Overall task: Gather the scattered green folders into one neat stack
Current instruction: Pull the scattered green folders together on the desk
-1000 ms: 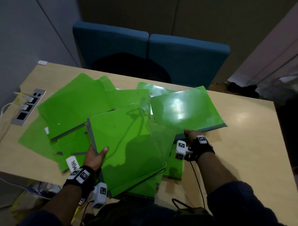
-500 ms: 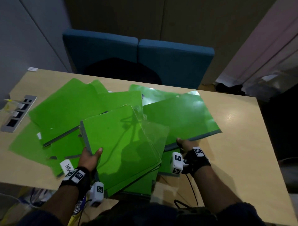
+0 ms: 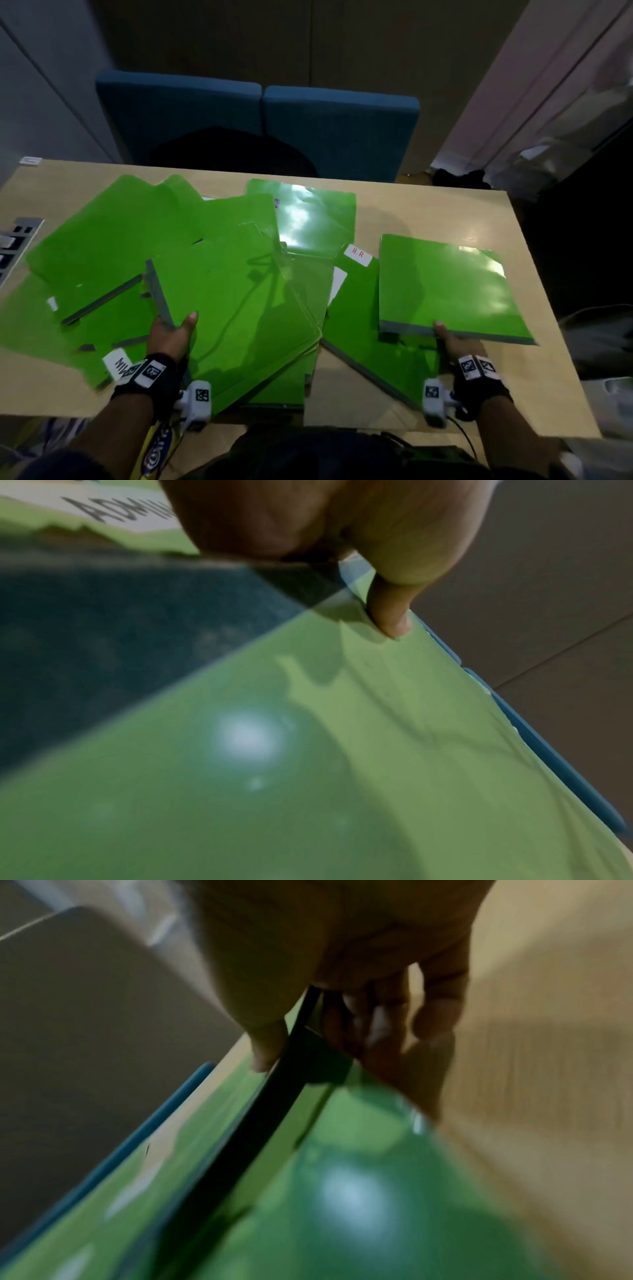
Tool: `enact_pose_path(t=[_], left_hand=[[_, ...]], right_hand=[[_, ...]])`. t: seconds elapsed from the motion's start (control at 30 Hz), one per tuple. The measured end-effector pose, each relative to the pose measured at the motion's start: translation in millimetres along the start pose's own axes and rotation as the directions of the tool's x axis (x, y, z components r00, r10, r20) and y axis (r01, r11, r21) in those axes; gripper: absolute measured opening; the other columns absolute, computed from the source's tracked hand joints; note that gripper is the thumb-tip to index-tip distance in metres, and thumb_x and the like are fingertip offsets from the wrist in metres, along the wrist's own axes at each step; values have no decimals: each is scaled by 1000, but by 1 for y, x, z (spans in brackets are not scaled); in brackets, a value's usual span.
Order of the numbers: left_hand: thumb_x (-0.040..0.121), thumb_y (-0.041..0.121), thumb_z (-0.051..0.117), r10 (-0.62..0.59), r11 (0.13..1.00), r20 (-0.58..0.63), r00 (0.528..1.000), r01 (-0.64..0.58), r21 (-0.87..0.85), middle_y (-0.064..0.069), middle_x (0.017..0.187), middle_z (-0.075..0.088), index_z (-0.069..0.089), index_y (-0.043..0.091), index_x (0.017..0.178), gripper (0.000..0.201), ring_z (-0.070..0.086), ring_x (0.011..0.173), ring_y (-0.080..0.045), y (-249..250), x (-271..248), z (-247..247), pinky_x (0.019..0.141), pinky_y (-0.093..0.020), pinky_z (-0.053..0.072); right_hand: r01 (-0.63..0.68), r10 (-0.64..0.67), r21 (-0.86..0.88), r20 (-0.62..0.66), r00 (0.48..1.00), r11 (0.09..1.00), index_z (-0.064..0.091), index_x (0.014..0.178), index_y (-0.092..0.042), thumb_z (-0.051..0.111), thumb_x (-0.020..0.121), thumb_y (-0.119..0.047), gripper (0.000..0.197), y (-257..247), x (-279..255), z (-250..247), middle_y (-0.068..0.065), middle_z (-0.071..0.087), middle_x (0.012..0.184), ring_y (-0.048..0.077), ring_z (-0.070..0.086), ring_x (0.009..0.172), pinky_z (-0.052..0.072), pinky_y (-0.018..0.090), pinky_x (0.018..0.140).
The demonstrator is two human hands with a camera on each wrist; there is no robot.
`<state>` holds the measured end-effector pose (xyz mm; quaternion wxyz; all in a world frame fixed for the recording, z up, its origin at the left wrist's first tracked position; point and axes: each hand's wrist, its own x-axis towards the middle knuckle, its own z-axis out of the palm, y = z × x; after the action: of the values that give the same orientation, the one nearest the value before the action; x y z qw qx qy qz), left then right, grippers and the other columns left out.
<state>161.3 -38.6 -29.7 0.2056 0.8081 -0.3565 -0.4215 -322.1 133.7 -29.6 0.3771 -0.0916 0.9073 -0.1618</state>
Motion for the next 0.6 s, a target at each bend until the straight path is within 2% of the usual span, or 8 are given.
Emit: enact_pose_path(t=[0.07, 0.13, 0.23, 0.27, 0.33, 0.4, 0.5, 0.6], left_hand=[[88, 39, 66, 1, 1000, -3, 1000, -1, 1, -25, 123, 56, 41, 1, 133, 64, 56, 108, -44, 3, 1, 1, 93, -51, 48], [89, 37, 66, 7, 1000, -13, 1000, -7, 20, -26, 121, 57, 43, -2, 131, 62, 56, 107, -44, 5, 2, 2, 90, -48, 48], [89, 38, 66, 11, 999, -25, 1000, -10, 32, -26, 119, 58, 44, -2, 131, 62, 56, 106, -44, 8, 1, 3, 89, -48, 48], [88, 38, 66, 14, 1000, -26, 1000, -14, 26, -26, 119, 58, 44, -1, 131, 62, 56, 106, -44, 9, 0, 4, 90, -49, 48], [88, 38, 66, 17, 1000, -28, 999, -17, 14, -26, 121, 57, 44, -1, 131, 62, 56, 107, -43, 11, 1, 7, 91, -49, 48], [88, 37, 67, 19, 1000, -21, 1000, -19, 1, -26, 122, 57, 43, -1, 131, 62, 56, 105, -42, 14, 0, 10, 90, -48, 47], [89, 35, 66, 9, 1000, -10, 1000, -9, -22, -24, 125, 55, 40, 0, 135, 64, 54, 109, -41, 20, -2, 16, 91, -47, 46], [89, 37, 66, 0, 1000, -2, 1000, 0, -12, -23, 128, 54, 39, 1, 136, 65, 54, 114, -42, 24, 1, 18, 94, -47, 45]], right_hand=[[113, -107, -495, 40, 993, 861, 72, 98, -16, 27, 76, -88, 88, -2, -5, -8, 11, 73, 93, 24, 68, 86, 51, 33, 79], [186, -162, -736, 105, 981, 651, 73, 88, -15, 30, 78, -87, 85, -13, -7, -19, 10, 73, 93, 25, 69, 88, 52, 34, 80], [353, -342, -714, 168, 925, 605, 66, 79, -16, 51, 89, -65, 52, -40, 0, -34, 8, 67, 83, 27, 67, 90, 48, 31, 71], [417, -435, -667, 152, 887, 617, 68, 95, -17, 56, 91, -57, 42, -48, 4, -36, 11, 67, 99, 29, 64, 105, 49, 34, 79], [476, -497, -663, 177, 850, 579, 54, 137, -19, 64, 89, -48, 57, -58, 8, -28, 13, 45, 148, 31, 47, 133, 41, 39, 105], [469, -421, -700, 259, 869, 538, 36, 149, -18, 65, 88, -47, 73, -61, 5, -7, 13, 20, 162, 33, 41, 139, 37, 40, 111], [431, -406, -782, 251, 879, 451, 41, 140, -16, 61, 91, -46, 60, -61, -24, 35, 16, 40, 147, 34, 57, 122, 48, 40, 95], [499, -446, -822, 351, 823, 274, 56, 122, -17, 55, 93, -37, 36, -66, -49, 62, 9, 65, 122, 30, 65, 109, 51, 36, 83]])
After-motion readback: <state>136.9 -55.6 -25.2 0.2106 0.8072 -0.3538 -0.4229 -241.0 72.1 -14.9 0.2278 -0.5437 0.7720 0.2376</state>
